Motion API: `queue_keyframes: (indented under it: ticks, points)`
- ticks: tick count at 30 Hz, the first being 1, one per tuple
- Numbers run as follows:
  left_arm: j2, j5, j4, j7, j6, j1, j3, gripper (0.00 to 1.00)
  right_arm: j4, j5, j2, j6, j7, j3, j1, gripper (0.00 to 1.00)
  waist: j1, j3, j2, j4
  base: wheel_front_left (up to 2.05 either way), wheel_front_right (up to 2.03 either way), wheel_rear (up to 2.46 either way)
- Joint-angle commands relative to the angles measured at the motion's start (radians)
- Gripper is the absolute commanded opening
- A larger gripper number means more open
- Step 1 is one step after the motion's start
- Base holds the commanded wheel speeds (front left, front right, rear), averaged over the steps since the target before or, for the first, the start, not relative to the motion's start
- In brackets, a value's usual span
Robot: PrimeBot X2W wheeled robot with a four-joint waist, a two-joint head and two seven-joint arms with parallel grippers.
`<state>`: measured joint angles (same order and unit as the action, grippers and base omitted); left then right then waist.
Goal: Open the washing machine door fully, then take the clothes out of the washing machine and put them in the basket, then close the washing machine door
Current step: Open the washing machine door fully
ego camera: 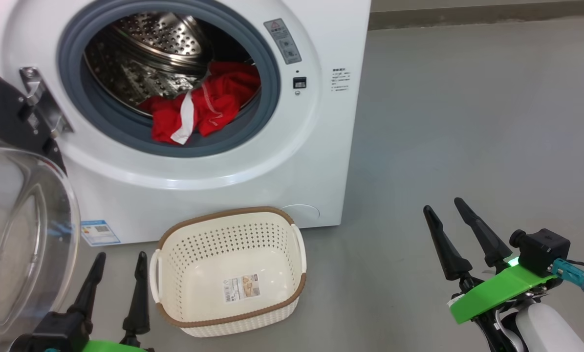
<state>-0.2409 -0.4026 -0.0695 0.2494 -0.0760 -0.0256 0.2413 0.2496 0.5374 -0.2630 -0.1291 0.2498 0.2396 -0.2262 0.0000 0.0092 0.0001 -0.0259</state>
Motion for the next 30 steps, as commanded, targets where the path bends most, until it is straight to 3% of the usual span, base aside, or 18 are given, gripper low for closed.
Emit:
queue_keyframes:
  ticks: [1,17,30]
  points:
    - [-0.012,0.016,0.032,0.012,-0.003,-0.016,-0.048,1.0,-0.027,-0.016,-0.014,-0.002,0.012,0.009,-0.028,1.0,0.0,0.001,-0.0001,-0.01,0.0,0.0,0.0]
    - [0.031,0.082,0.038,0.012,0.048,0.01,-0.116,1.0,-0.036,-0.039,-0.011,-0.002,0.012,-0.021,-0.015,1.0,0.0,0.0,-0.0001,-0.012,0.0,0.0,0.0]
    - [0.053,0.126,0.03,0.012,0.06,0.01,-0.146,1.0,-0.032,-0.041,-0.009,-0.002,0.012,-0.022,-0.013,1.0,0.0,0.001,-0.0001,-0.006,0.0,0.0,0.0]
